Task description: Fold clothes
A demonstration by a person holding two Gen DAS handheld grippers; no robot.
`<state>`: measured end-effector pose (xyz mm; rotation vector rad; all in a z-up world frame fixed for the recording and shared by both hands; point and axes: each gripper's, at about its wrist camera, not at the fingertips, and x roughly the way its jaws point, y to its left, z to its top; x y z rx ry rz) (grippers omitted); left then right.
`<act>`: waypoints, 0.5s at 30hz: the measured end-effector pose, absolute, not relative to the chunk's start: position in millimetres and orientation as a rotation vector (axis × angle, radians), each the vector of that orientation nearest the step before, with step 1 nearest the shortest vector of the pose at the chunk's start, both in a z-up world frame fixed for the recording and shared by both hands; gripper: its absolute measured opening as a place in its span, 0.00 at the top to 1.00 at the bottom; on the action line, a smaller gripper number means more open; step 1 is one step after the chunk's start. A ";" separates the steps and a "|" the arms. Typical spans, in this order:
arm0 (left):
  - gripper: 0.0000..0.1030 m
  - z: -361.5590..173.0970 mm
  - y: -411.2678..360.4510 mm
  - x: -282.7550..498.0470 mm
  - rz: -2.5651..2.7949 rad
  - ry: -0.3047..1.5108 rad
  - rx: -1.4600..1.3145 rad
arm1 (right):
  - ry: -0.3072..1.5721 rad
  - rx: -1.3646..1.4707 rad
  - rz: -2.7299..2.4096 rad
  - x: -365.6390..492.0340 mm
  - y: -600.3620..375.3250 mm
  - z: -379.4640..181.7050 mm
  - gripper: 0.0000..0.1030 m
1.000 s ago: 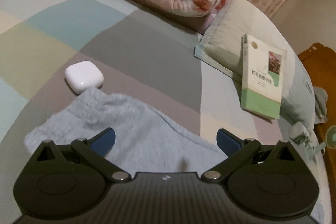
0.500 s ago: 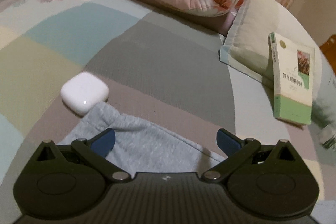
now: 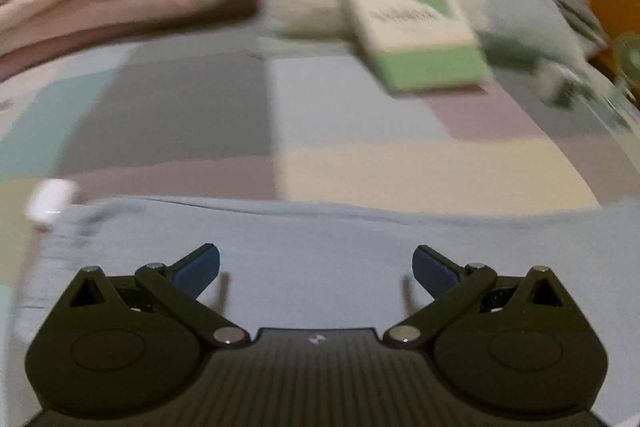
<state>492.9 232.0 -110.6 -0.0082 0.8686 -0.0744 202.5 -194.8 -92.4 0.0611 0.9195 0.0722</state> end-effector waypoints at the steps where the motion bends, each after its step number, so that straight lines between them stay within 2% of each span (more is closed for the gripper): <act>1: 0.01 -115.9 222.3 497.3 -0.078 0.884 0.011 | 0.918 0.057 0.069 201.6 -194.6 -92.0 0.00; 9: 0.00 -127.6 216.9 529.8 0.062 0.895 -0.028 | 0.897 0.094 0.042 195.0 -206.4 -88.6 0.00; 15: 0.01 -106.4 198.8 494.2 -0.032 0.884 0.044 | 0.885 0.131 0.052 196.0 -212.6 -90.4 0.00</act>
